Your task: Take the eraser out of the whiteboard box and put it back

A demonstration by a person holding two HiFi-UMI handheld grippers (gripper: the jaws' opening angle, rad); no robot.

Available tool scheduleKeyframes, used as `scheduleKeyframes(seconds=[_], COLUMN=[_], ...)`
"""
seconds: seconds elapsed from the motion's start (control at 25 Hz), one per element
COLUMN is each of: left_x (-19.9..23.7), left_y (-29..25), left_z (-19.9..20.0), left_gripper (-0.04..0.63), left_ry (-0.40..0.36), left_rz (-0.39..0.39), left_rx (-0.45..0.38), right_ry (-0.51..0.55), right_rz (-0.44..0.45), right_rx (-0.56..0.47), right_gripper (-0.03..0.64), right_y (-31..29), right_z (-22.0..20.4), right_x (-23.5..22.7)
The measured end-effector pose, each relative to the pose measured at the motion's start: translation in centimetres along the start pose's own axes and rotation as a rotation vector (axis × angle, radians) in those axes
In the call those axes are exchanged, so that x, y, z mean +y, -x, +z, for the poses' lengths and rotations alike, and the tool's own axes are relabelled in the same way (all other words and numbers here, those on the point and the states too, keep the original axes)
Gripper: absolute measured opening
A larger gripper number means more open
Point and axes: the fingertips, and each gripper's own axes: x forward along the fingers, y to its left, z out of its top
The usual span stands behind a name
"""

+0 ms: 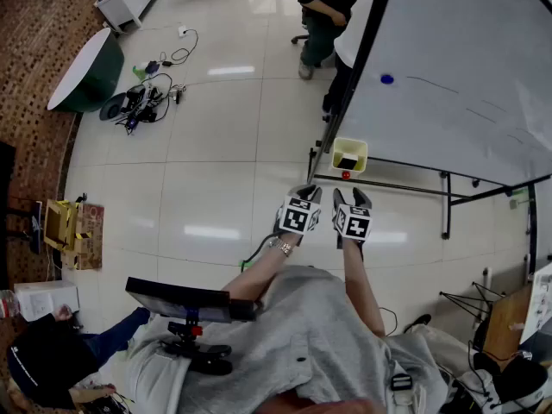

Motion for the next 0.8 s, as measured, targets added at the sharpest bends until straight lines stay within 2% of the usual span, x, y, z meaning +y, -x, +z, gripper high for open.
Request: scheduleKeyframes(seconds=[0.2, 0.36, 0.48, 0.64, 0.72, 0.8], left_x=[7.1, 9.1, 9.0, 8.8, 9.0, 8.7], left_y=[-0.2, -1.3, -2.7, -4.4, -5.3, -6.1], left_z=[6.3, 7.4, 7.2, 9.1, 10.3, 11.1], left_gripper=[0.028, 0.018, 0.018, 0.018, 0.018, 0.015], left_ry=[0.0, -0.019, -0.021, -0.021, -0.019, -0.023], left_rz=[0.011, -0.024, -0.066, -0.093, -0.095, -0.098], left_rx=[-0.049, -0.025, 0.018, 0.011, 0.002, -0.004], right_ry=[-0.013, -0.042, -0.081, -0.069, -0.042, -0.063], right_rz=[-0.082, -0.171, -0.184, -0.209, -0.185, -0.135], right_rx=[0.024, 0.1, 0.144, 0.194, 0.213, 0.209], right_gripper=[0.289, 0.339, 0.337, 0.314, 0.271, 0.267], right_y=[-5.8, -8.9, -10.3, -11.2, -11.4, -10.9], right_z=[3.6, 3.3, 2.3, 1.5, 1.5, 2.0], right_x=[-1.3, -2.9, -3.6, -4.7, -4.4, -4.1])
